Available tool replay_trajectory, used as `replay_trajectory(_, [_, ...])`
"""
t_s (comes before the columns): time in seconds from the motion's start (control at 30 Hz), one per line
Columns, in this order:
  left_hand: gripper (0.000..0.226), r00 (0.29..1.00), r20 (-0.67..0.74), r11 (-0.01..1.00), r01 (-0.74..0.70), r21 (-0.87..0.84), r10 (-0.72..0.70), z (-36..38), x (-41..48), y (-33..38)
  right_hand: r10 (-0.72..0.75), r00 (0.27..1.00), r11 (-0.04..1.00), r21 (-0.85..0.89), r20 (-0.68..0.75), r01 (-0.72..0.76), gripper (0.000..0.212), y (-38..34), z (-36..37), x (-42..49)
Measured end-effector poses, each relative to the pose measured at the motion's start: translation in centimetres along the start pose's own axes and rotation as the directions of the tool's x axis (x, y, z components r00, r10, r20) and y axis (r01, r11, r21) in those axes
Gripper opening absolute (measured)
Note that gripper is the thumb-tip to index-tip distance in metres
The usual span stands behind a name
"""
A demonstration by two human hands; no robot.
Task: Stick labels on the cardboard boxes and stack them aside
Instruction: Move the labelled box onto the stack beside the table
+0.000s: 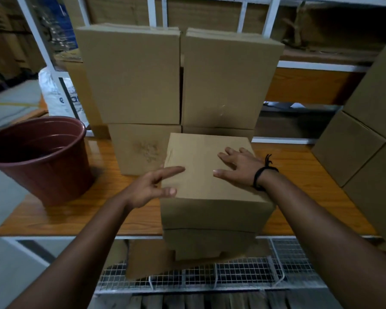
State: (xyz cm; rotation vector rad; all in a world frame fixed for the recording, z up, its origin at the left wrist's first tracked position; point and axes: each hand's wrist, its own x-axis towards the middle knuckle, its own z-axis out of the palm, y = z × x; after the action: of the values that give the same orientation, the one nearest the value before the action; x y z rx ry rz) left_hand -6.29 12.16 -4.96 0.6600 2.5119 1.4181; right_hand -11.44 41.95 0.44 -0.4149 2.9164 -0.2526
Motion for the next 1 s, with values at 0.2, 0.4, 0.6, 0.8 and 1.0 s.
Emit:
replay_trajectory(0.2, [0.088,0.996,-0.053,0.996,0.068,-0.058,-0.071,0.8,-0.4,0.8,-0.168,0.982,0.871,0.453,-0.088,0.189,0.083,4.1,-0.7,-4.6])
replay_trajectory(0.4, [0.079,0.973,-0.224,0.999,0.049,-0.008,-0.050,2.6,-1.7,1.0,-0.211,0.927,0.875,0.362,-0.309,0.320,0.054,6.3,5.2,-9.0])
replay_trajectory(0.6, [0.080,0.867,-0.487,0.986,-0.024,0.166,0.103,6.8,-4.5,-0.6,-0.208,0.731,0.807,0.308,-0.650,0.504,0.059,6.4,8.5,-8.0])
replay_trajectory(0.8, [0.060,0.870,-0.392,0.715,0.066,0.696,0.300,10.0,-6.6,-2.9,-0.340,0.510,0.770,0.077,-0.790,0.634,0.099,6.8,13.6,-9.1])
replay_trajectory(1.0, [0.101,0.927,-0.365,0.777,0.172,0.606,0.079,11.1,-6.1,-5.9,-0.302,0.707,0.889,0.080,-0.639,0.451,0.099,6.8,16.8,-9.3])
